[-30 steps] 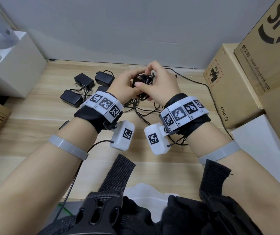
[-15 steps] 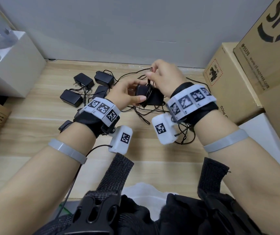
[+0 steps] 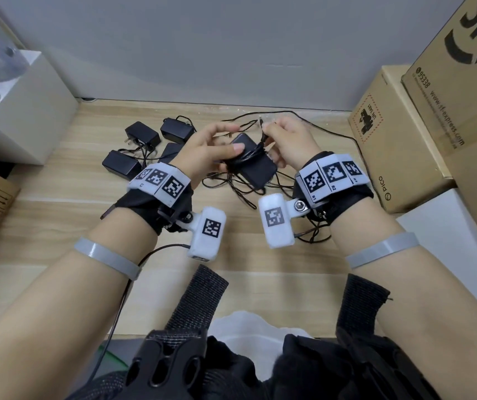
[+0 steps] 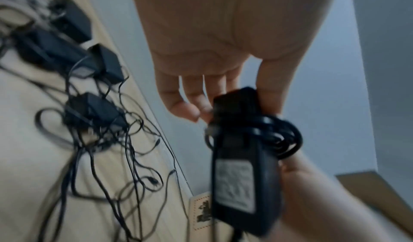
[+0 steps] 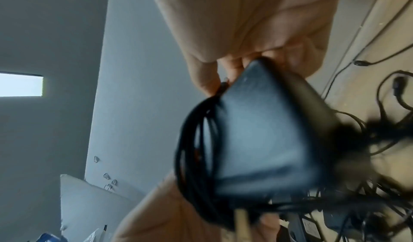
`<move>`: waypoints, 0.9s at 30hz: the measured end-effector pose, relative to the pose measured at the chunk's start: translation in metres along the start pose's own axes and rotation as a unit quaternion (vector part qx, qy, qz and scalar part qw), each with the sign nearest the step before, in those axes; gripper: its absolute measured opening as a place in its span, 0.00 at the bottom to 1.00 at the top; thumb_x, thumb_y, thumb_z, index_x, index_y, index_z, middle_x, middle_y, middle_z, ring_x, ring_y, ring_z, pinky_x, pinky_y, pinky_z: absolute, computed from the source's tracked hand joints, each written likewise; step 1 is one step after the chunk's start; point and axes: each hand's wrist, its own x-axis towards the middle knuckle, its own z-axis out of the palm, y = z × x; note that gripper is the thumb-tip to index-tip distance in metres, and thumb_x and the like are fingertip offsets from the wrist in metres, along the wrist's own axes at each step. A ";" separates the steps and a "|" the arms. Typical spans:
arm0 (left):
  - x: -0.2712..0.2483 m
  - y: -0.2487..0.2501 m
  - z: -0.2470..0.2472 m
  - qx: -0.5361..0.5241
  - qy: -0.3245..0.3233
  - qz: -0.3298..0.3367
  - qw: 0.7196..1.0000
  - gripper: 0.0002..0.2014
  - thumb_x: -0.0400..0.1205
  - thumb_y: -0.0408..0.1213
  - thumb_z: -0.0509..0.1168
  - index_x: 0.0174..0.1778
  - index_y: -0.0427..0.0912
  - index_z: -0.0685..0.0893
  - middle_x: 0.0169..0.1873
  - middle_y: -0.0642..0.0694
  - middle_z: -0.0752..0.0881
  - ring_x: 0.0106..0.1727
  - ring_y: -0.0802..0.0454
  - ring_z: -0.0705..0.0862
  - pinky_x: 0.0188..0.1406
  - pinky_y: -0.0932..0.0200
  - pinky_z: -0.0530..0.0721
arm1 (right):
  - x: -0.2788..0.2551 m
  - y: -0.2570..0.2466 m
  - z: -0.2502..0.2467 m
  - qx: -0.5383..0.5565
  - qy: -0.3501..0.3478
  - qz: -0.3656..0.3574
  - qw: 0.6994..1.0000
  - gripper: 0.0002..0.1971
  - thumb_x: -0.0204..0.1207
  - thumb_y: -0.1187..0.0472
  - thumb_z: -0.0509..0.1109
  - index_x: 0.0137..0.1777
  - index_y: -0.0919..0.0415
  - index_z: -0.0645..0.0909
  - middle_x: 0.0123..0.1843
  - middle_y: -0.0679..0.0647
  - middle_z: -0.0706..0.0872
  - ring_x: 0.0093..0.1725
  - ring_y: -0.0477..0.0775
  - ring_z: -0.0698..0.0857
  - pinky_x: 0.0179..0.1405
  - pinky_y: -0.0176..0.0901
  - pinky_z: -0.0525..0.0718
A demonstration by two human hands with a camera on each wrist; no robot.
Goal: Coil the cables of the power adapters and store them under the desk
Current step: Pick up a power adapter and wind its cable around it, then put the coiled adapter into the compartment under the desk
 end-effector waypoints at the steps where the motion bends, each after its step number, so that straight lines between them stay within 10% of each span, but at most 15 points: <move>1: 0.000 -0.002 0.003 -0.029 0.026 -0.011 0.999 0.12 0.74 0.31 0.69 0.49 0.49 0.78 0.30 0.56 0.85 0.30 0.59 0.81 0.32 0.62 0.74 | -0.003 0.002 0.002 0.028 -0.011 0.011 0.999 0.10 0.79 0.66 0.59 0.36 0.56 0.68 0.28 0.54 0.74 0.16 0.45 0.70 0.13 0.35 0.64; 5: 0.000 -0.012 0.012 -0.105 0.084 -0.035 0.990 0.10 0.68 0.37 0.69 0.42 0.48 0.78 0.33 0.54 0.83 0.30 0.61 0.82 0.29 0.68 0.78 | -0.016 0.012 0.011 0.133 -0.046 -0.005 0.990 0.12 0.81 0.73 0.56 0.41 0.55 0.70 0.31 0.55 0.74 0.14 0.39 0.70 0.11 0.31 0.66; 15: -0.015 -0.045 0.016 -0.073 0.113 -0.060 0.989 0.05 0.81 0.36 0.64 0.39 0.46 0.79 0.33 0.52 0.82 0.33 0.59 0.80 0.30 0.65 0.80 | -0.030 0.040 0.036 0.014 -0.101 0.026 0.994 0.10 0.79 0.46 0.62 0.44 0.51 0.73 0.25 0.43 0.70 0.18 0.39 0.67 0.19 0.35 0.68; 27: -0.098 -0.117 -0.019 -0.217 0.301 -0.056 0.927 0.02 0.76 0.37 0.64 0.40 0.43 0.80 0.37 0.45 0.83 0.37 0.54 0.82 0.39 0.61 0.82 | -0.057 0.085 0.117 0.130 -0.266 0.129 0.947 0.11 0.80 0.58 0.64 0.37 0.58 0.70 0.27 0.51 0.71 0.15 0.42 0.63 0.11 0.33 0.64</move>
